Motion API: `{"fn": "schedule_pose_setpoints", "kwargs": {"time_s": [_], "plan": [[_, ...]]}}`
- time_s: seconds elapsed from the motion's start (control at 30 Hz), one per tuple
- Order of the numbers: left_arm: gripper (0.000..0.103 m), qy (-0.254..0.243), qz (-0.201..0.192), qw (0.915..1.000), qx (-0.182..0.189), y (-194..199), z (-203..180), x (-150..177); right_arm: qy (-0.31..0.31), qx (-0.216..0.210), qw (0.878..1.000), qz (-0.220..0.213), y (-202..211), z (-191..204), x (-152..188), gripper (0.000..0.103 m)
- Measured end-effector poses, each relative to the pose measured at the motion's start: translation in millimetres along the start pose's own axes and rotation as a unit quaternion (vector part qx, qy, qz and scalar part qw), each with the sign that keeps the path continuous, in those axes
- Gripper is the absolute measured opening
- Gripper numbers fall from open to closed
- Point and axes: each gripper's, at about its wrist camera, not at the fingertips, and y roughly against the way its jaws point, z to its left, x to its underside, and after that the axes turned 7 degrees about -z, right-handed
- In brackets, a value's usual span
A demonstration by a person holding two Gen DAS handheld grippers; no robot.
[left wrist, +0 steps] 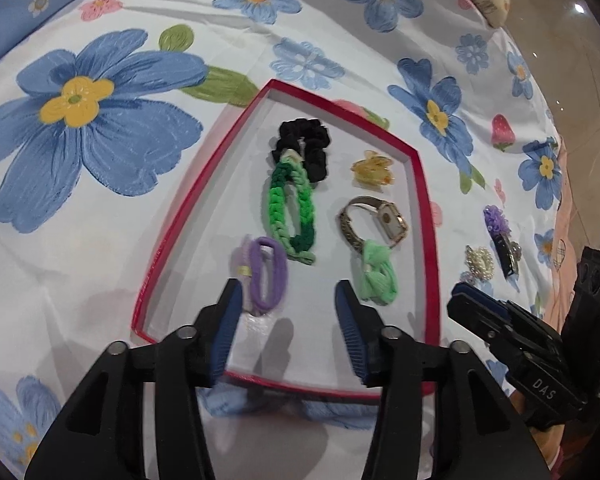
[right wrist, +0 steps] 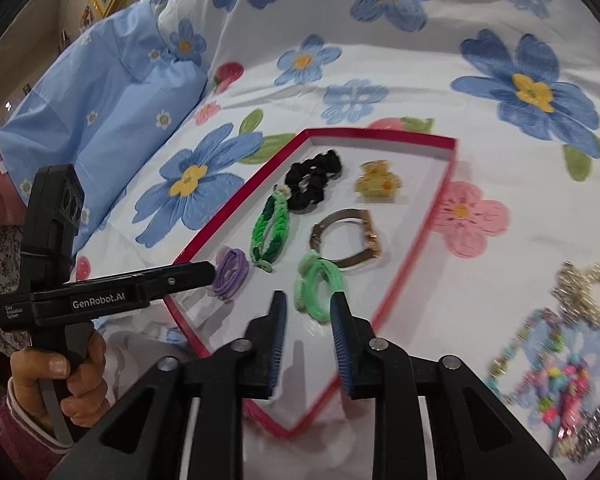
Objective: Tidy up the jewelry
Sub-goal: 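Withdraw both open tools from the red box, then move the left tool to the beaded bracelet while the right tool moves to the silver chain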
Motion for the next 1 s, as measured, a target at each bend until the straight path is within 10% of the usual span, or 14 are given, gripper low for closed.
{"fn": "schedule_pose_setpoints", "kwargs": {"time_s": [1.0], "plan": [[0.051,-0.119,0.04,0.9897,0.068,1,-141,41,-0.145,0.136,0.978,-0.069,157,-144,85,0.037]]}}
